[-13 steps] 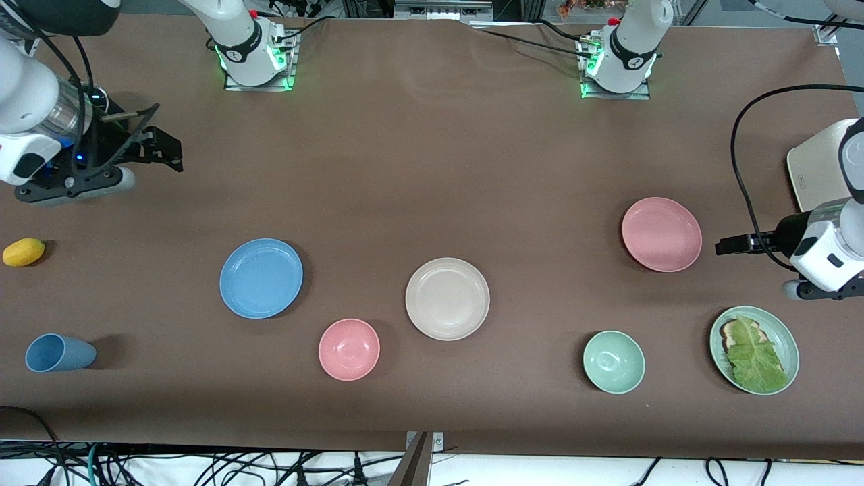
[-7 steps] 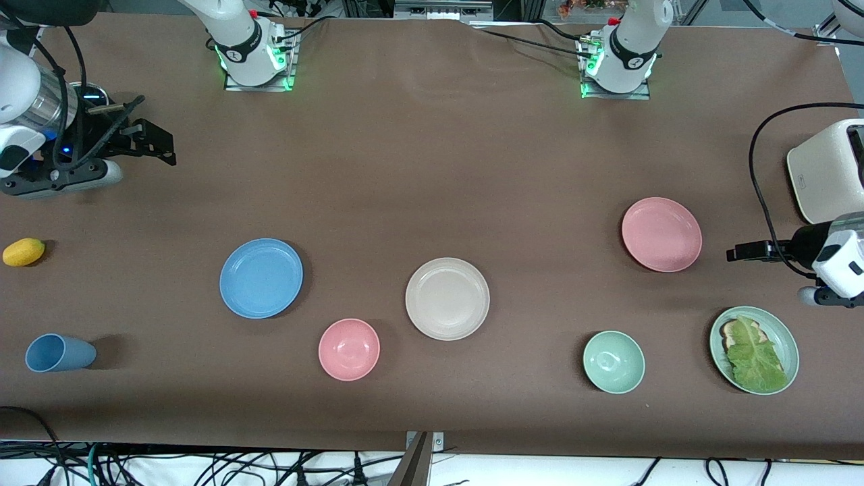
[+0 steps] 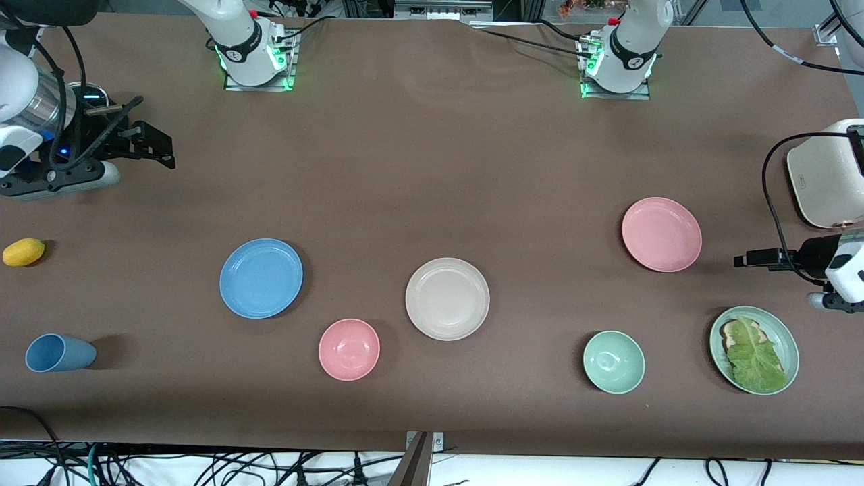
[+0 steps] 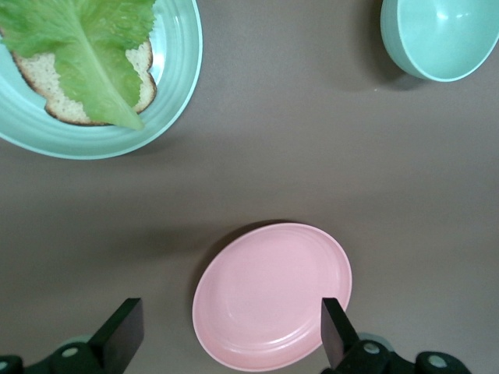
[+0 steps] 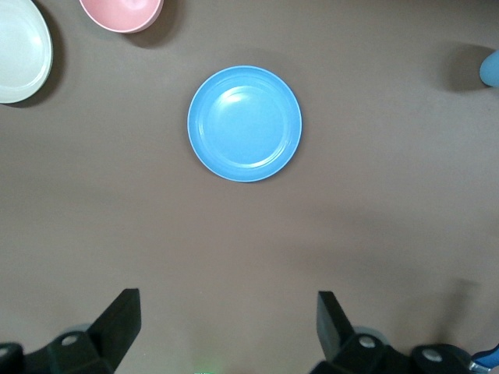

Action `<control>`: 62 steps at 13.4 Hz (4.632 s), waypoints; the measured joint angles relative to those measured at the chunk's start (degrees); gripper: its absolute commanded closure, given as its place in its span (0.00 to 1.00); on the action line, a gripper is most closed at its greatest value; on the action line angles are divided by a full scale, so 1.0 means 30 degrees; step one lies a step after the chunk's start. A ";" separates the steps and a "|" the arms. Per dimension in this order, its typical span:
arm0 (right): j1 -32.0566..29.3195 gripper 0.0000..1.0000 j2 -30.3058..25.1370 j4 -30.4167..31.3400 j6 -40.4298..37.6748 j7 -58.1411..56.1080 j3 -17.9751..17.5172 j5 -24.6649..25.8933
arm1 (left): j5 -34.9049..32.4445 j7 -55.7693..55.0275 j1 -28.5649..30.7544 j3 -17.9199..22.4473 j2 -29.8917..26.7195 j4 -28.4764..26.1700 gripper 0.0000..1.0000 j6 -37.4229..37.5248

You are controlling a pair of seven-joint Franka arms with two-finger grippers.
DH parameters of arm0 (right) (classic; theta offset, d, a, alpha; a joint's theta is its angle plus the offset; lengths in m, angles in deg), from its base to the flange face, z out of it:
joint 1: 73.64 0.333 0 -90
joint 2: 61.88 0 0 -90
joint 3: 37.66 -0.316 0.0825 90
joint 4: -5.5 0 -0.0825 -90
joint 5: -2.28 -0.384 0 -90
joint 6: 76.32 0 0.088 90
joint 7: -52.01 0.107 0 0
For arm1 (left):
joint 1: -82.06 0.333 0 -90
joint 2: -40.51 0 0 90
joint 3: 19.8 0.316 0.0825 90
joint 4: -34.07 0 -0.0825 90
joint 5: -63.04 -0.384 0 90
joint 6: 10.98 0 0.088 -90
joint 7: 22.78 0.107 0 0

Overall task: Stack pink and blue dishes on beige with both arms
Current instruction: 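Move the left gripper down toward the rim of the pink plate, then close the left gripper on the pink plate's rim, then lift the pink plate with the left gripper and carry it over the beige plate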

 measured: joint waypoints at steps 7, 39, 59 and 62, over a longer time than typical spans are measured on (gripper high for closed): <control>0.0000 0.00 0.0000 0.0000 -0.0014 0.0000 -0.0012 0.0000 | 0.0737 0.1648 0.0219 0.0000 0.0126 -0.2239 0.00 -0.2887; -0.0115 0.00 0.0040 0.0000 0.0055 0.0000 0.0396 0.0002 | 0.5433 0.4424 0.1923 -0.0005 0.0150 -0.8837 1.00 -0.7154; -0.0115 0.00 0.0045 0.0000 0.0054 0.0000 0.0432 -0.0001 | 0.2963 -0.2227 -0.1245 -0.0389 -0.5085 -0.6585 1.00 -0.2285; -0.0115 0.00 0.0045 0.0000 0.0054 0.0000 0.0435 -0.0002 | 0.2740 -0.4895 -0.3108 -0.0448 -0.5360 -0.5890 1.00 -0.1780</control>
